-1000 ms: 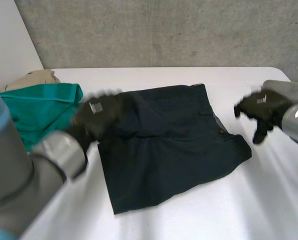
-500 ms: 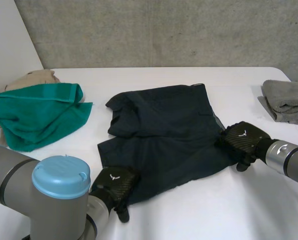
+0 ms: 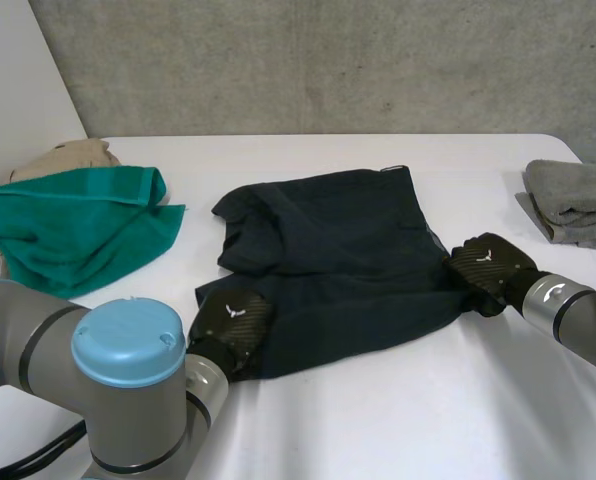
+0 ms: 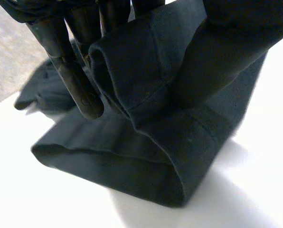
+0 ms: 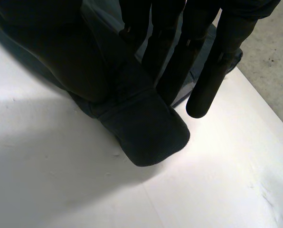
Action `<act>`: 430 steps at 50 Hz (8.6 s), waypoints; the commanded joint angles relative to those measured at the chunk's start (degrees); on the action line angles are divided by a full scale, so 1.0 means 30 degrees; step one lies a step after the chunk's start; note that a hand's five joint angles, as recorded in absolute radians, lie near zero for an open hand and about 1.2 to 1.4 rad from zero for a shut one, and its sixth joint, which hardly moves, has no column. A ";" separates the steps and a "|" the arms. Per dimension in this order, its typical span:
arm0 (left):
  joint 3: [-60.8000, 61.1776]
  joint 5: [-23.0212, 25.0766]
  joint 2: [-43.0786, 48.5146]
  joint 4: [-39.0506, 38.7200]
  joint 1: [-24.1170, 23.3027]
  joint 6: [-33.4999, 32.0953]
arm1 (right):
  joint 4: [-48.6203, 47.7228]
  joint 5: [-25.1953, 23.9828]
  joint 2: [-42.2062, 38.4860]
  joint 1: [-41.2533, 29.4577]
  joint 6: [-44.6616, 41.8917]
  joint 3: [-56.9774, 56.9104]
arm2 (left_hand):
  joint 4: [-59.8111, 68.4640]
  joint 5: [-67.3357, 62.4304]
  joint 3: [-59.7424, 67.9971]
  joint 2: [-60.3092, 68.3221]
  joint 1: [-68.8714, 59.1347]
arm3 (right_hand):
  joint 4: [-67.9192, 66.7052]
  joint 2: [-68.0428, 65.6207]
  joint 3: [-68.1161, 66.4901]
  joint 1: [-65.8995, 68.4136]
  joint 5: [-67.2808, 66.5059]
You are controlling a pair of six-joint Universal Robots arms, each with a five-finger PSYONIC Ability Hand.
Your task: Fold the laundry.
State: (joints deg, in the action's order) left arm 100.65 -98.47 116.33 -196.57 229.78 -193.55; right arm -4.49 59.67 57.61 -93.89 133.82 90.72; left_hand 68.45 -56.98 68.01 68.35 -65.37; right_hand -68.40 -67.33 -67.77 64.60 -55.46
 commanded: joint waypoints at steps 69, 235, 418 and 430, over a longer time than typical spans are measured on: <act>-0.5460 0.3761 -0.0895 -0.5259 0.4003 -0.1429 | -0.6212 0.6477 -0.1127 -0.4269 0.7835 -0.8799 | 0.3850 -0.4342 0.3998 0.3885 -0.4878 | -0.3866 -0.4223 -0.4075 0.5134 -0.4845; 0.1137 0.2414 -0.8454 1.3283 -0.0362 0.1210 | 1.0283 0.6183 1.0648 -0.2483 -0.3999 0.5238 | 0.3850 -0.4342 0.3998 0.3885 -0.4878 | -0.3866 -0.4223 -0.4075 0.5134 -0.4845; -1.6325 -0.0955 0.8715 0.9595 -0.1183 -0.0931 | 0.3898 0.4600 -0.3297 -0.4766 0.8188 -0.7038 | -1.9131 1.8639 -1.8983 -1.9096 1.8103 | 1.9467 1.9110 1.9258 -1.8199 1.8488; -1.6266 -0.0576 0.4440 0.9069 -0.1213 -0.0814 | 0.1734 0.5917 0.1269 -0.5088 0.7835 -0.4201 | -1.9468 1.8976 -1.9320 -1.9433 1.8440 | 1.9467 1.9110 1.9258 -1.8199 1.8488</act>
State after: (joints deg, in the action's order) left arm 51.85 -100.92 135.97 -168.12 225.99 -196.13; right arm 5.48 75.13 54.65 -108.81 157.07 72.93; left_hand 11.58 -2.99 12.25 11.69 -10.76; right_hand -12.19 -11.71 -12.01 12.73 -2.79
